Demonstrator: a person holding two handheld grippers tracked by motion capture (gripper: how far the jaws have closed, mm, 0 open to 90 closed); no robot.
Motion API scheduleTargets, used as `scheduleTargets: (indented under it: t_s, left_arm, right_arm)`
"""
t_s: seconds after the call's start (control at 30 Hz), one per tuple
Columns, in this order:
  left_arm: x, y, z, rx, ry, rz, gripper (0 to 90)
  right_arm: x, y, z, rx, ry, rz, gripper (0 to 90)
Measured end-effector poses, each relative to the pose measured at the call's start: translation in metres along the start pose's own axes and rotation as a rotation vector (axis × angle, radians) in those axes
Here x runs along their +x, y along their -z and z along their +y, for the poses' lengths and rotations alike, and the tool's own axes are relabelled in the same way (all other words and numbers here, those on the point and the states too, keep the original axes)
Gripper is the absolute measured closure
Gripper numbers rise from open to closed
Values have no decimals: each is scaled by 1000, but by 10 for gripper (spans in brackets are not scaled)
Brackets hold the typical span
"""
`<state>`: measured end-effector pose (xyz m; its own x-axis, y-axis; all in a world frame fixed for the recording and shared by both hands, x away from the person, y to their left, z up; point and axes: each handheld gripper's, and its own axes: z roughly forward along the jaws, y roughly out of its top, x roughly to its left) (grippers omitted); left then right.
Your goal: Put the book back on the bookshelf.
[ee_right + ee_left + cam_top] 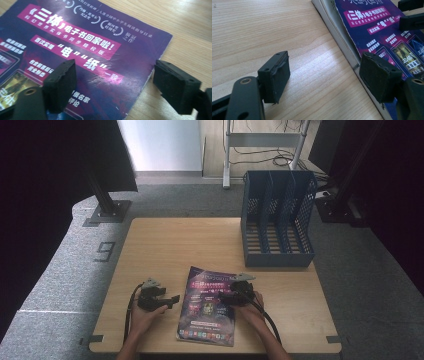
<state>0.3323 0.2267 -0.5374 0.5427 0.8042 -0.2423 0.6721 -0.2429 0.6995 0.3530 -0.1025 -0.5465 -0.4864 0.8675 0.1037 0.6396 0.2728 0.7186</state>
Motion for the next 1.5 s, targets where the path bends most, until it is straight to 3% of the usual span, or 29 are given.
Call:
scheduleTargets:
  t_s: [0.2,0.5,0.67,0.8,1.0,1.5]
  left_arm:
    - [-4,0,2,-7,-22,27,247]
    - [-15,-2,18,-29,-34,-4,245]
    - [-27,-11,32,-34,-50,-14,243]
    - [-33,-24,38,-7,-64,-13,243]
    - [-34,-37,37,12,-75,-19,241]
    - [-38,-50,33,25,-67,-31,232]
  right_arm:
    - [-1,0,0,-1,-1,3,192]
    - [-2,-1,-1,-5,-2,10,188]
    - [-2,-1,-1,-8,1,10,187]
    - [-2,-1,-2,-11,-1,9,188]
    - [-2,-1,-2,-11,1,10,186]
    - [-2,-1,-3,-20,0,8,187]
